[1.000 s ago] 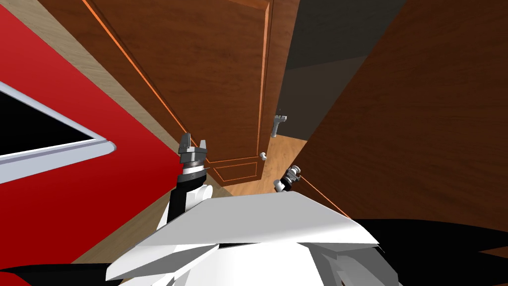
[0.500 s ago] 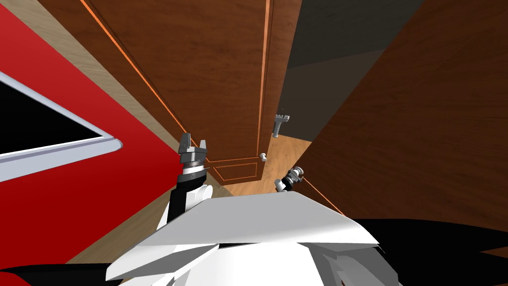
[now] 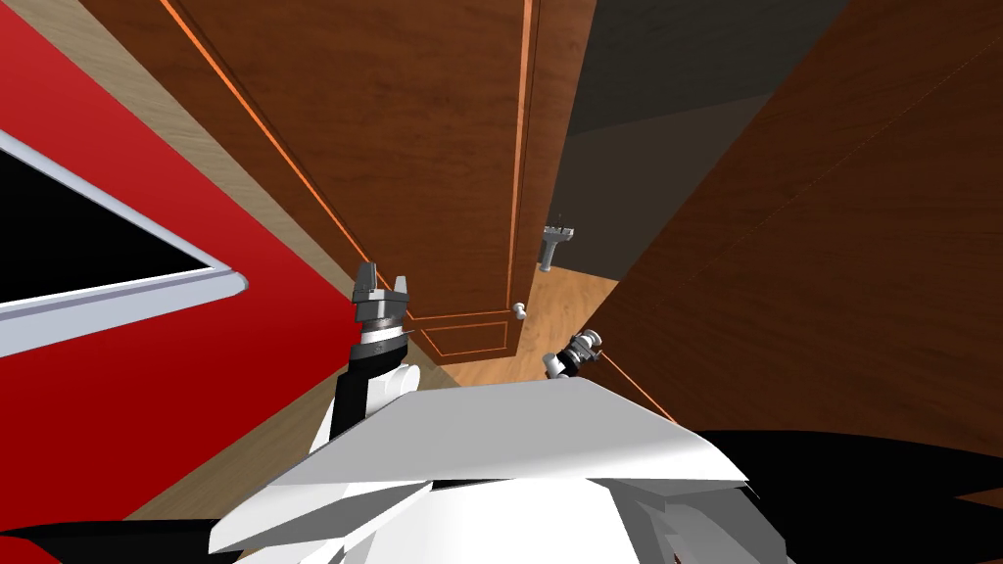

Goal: Push the door open

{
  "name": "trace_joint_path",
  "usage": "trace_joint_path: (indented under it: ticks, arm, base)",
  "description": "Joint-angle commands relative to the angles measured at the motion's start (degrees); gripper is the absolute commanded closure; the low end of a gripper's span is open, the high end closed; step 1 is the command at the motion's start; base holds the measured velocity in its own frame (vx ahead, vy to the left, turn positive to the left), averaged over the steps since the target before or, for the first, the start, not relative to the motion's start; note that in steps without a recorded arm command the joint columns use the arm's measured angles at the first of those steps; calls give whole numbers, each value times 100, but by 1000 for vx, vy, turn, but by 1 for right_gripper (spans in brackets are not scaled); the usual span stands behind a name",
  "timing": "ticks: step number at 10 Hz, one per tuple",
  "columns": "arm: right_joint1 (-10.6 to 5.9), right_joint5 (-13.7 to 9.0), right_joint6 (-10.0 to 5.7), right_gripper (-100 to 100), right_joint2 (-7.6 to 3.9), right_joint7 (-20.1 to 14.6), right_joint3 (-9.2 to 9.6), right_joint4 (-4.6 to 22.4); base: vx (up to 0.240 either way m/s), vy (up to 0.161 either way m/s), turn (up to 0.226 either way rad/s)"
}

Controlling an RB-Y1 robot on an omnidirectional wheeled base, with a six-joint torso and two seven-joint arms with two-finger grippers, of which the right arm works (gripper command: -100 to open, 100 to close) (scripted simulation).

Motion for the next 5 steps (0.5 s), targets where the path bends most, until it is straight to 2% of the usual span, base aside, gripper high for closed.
trace_joint_path:
  ticks: [1, 2, 3, 4, 5]
  arm:
    - [-9, -91, -187, 100, -104, -17, -146, 69]
    - [-9, -91, -187, 100, -104, -17, -146, 69]
    - [-28, -160, -265, 100, -101, 11, -228, 88]
    - [-28, -160, -265, 100, -101, 11, -228, 198]
    - [-28, -160, -265, 100, -101, 11, -228, 88]
  base:
    - [17, -46, 116]
    - [16, -49, 66]
    - [19, -63, 100]
    - [25, -54, 62]
    - [11, -21, 3]
